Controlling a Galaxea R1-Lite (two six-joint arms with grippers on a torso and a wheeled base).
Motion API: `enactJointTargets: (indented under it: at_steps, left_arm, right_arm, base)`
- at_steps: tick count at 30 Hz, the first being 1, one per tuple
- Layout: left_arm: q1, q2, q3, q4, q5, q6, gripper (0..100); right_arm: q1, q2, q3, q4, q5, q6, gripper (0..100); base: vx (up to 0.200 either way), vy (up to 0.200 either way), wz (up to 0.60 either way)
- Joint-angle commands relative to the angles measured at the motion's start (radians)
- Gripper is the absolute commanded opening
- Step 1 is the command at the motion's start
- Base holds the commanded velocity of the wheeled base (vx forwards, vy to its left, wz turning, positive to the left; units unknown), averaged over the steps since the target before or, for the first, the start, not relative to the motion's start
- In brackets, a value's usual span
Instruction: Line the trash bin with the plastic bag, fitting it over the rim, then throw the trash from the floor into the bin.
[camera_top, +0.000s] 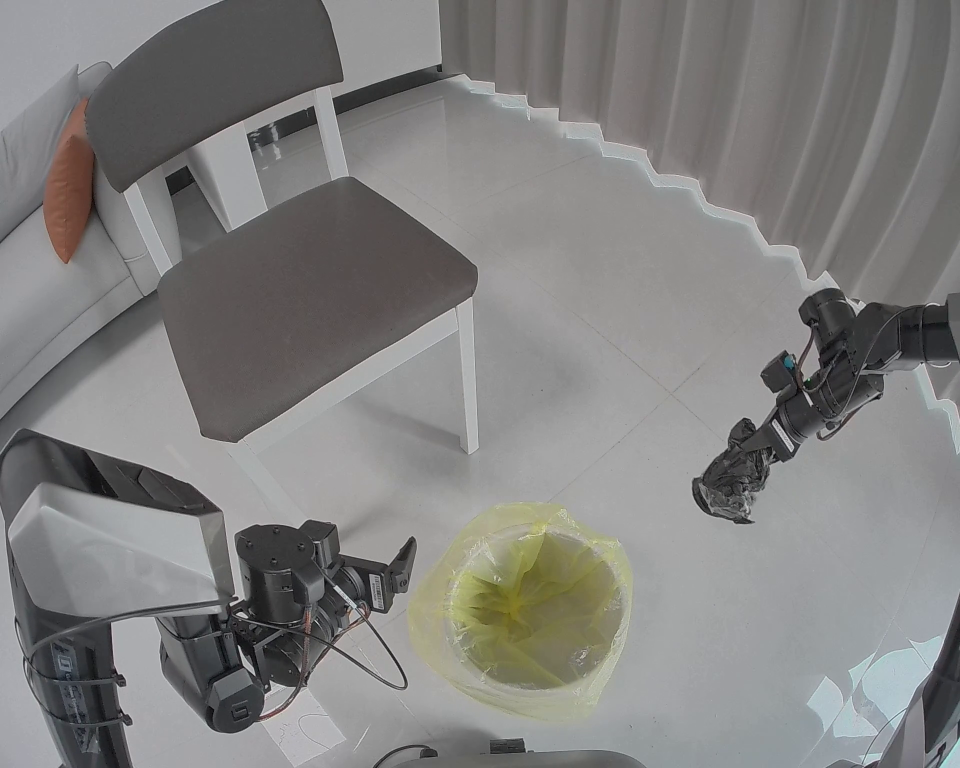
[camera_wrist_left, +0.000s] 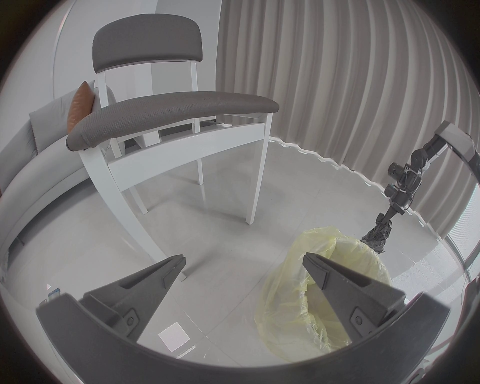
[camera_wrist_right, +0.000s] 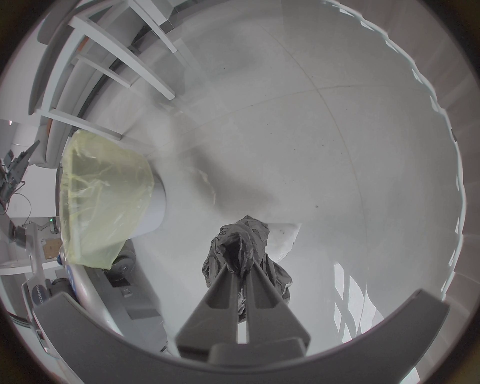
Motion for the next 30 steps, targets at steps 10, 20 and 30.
enactJointTargets:
  at_steps: [10, 20, 30]
  left_arm:
    - [0.002, -0.004, 0.009, -0.018, 0.000, -0.004, 100]
    - [0.011, 0.005, 0.010, -0.018, 0.000, -0.007, 100]
    - [0.014, -0.025, 0.018, -0.018, 0.000, -0.020, 100]
  right_arm:
    - [0.345, -0.234, 0.043, -0.003, 0.027, -0.010, 0]
    - [0.553, -0.225, 0.085, -0.003, 0.030, -0.005, 0]
    - [0.616, -0.138, 0.169, -0.052, 0.050, -0.011, 0]
  base:
    - [0.000, 0.000, 0.00]
    - [0.000, 0.000, 0.00]
    - [0.000, 0.000, 0.00]
